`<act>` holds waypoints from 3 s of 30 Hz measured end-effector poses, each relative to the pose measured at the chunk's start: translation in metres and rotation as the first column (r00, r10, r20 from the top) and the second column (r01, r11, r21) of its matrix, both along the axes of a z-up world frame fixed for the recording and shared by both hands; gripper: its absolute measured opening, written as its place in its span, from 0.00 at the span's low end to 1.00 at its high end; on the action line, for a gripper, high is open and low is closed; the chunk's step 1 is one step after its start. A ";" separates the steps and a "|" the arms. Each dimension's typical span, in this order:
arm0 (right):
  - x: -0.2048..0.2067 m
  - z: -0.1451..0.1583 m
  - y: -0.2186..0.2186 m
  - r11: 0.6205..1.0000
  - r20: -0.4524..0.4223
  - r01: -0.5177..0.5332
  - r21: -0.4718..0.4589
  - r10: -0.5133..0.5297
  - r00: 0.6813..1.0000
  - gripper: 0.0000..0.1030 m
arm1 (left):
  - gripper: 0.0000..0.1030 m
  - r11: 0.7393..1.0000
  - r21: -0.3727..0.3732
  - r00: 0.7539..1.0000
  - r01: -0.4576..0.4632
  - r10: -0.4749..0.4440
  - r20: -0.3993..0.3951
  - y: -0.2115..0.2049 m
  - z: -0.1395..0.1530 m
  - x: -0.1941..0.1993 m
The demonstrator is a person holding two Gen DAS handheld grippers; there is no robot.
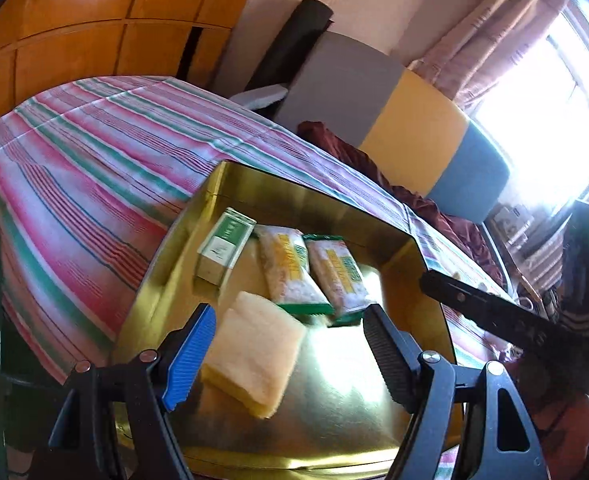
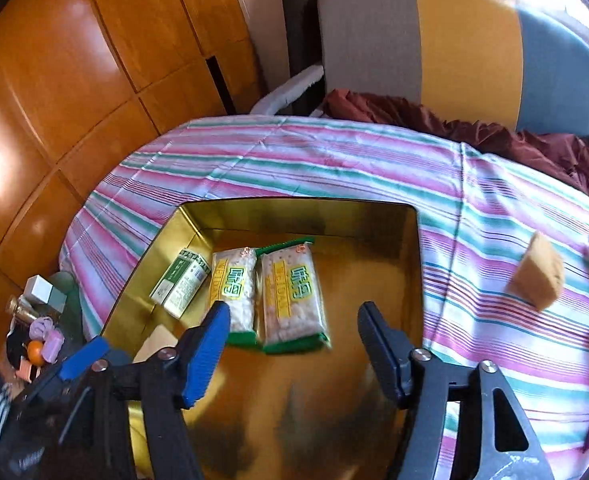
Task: Organize objects
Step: 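Release the sponge and the packet into the tray with both tools, then move both tools back toward the remaining items on the cloth, then grasp a purple sachet with the right tool while the left tool grasps another purple sachet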
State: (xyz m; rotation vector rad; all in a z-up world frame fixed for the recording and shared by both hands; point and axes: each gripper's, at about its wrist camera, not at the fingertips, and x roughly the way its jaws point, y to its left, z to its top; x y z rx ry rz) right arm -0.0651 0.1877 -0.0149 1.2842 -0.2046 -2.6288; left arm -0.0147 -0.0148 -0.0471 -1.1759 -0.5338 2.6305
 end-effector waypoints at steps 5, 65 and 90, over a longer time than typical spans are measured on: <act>0.024 0.000 0.019 0.999 -0.012 0.023 0.025 -0.023 1.000 0.68 | 0.75 0.999 -0.010 0.999 0.050 -0.050 -0.011 0.015 0.002 0.004; 0.127 -0.042 0.329 0.882 -0.033 0.392 0.261 -0.397 0.917 0.77 | 0.75 0.835 -0.099 0.831 0.542 -0.550 -0.086 0.192 0.027 0.084; 0.134 -0.065 0.347 0.952 0.118 0.207 0.224 -0.237 0.964 0.42 | 0.75 0.746 -0.140 0.753 0.651 -0.658 -0.001 0.255 0.015 0.088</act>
